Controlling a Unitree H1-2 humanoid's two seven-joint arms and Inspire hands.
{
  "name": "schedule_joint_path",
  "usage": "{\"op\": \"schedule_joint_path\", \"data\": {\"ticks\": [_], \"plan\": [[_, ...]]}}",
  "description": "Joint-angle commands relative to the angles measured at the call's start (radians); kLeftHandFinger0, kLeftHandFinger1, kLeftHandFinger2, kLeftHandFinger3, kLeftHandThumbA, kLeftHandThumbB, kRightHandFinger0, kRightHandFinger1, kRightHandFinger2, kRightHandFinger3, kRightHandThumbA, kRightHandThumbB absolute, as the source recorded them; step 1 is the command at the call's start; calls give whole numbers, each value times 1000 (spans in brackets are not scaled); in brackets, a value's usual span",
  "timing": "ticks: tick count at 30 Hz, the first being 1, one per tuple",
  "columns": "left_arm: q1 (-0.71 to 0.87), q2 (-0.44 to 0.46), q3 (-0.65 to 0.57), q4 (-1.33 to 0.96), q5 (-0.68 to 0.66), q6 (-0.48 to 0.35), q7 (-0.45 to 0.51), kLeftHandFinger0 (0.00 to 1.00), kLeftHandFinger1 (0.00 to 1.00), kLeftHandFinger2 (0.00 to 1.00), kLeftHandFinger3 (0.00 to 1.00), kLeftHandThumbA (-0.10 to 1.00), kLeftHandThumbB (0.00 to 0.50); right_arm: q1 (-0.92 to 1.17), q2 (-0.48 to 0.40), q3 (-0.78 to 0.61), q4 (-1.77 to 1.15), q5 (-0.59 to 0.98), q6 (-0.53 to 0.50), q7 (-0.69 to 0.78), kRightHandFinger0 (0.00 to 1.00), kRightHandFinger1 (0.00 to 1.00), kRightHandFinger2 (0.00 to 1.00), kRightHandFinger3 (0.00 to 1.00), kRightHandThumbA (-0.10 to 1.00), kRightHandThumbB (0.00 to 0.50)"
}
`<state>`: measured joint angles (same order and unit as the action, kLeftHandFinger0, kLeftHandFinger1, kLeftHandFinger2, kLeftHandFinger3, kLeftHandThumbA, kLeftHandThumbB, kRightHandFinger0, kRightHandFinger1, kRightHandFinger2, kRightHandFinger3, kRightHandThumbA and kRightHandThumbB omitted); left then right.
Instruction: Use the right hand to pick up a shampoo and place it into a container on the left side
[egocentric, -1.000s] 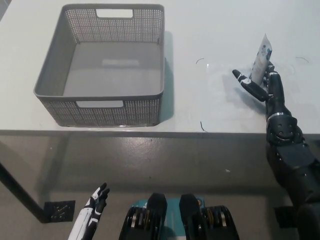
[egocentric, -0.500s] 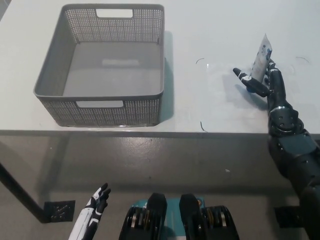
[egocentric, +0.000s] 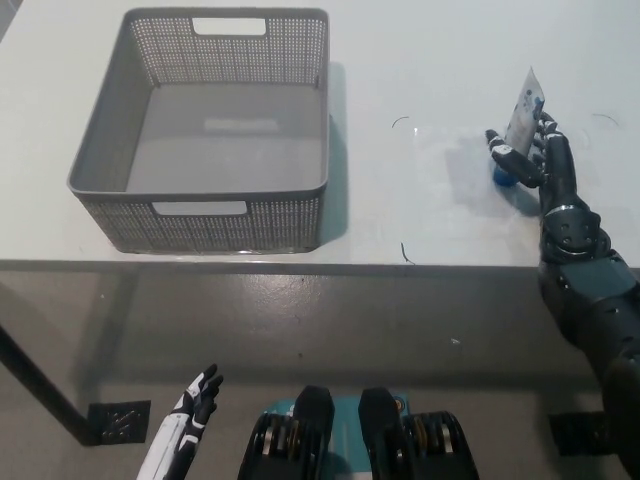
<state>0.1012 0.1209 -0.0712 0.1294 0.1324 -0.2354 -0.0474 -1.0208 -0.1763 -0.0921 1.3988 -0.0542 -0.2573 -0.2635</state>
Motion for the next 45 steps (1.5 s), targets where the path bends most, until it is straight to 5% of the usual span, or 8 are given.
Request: {"op": "schedule_joint_path", "data": {"ticks": [1, 2, 3, 6, 10, 30, 37, 45], "plan": [[-10, 11, 5, -33, -12, -21, -7, 1000, 1000, 1000, 1000, 1000, 291, -79, -25, 7, 2, -2, 4, -111, 56, 102, 167, 162, 75, 272], [-12, 12, 5, -31, -15, -23, -9, 1000, 1000, 1000, 1000, 1000, 293, -78, -23, 12, 2, -8, -5, -131, 2, 42, 159, 90, -93, 259], [-15, 13, 5, -28, -12, -26, -9, 1000, 1000, 1000, 1000, 1000, 294, -78, -22, 10, 2, -5, -8, -132, 0, 35, 207, 114, -99, 248], [-21, 16, 5, -24, -4, -27, -7, 1000, 1000, 1000, 1000, 1000, 297, -77, -23, 6, 1, 3, -19, -123, 0, 259, 620, 468, -100, 195], [-22, 18, 6, -30, -5, -22, -10, 1000, 1000, 1000, 1000, 1000, 291, -74, -22, -12, -1, 24, -35, -113, 0, 309, 701, 601, -100, 163], [-27, 18, 12, -26, 0, -17, -7, 1000, 1000, 1000, 1000, 1000, 294, -143, 5, -24, -102, 37, -115, -109, 0, 289, 647, 601, -100, 154], [-24, 18, 9, -25, -1, -22, -11, 1000, 1000, 1000, 1000, 1000, 271, -157, 33, -5, -254, 13, -77, -114, 0, 141, 511, 518, -100, 169], [-24, 29, 9, -26, 5, -24, -14, 1000, 1000, 1000, 1000, 1000, 278, -195, 87, -1, -366, 26, -37, -97, 0, 205, 599, 605, -100, 166]]}}
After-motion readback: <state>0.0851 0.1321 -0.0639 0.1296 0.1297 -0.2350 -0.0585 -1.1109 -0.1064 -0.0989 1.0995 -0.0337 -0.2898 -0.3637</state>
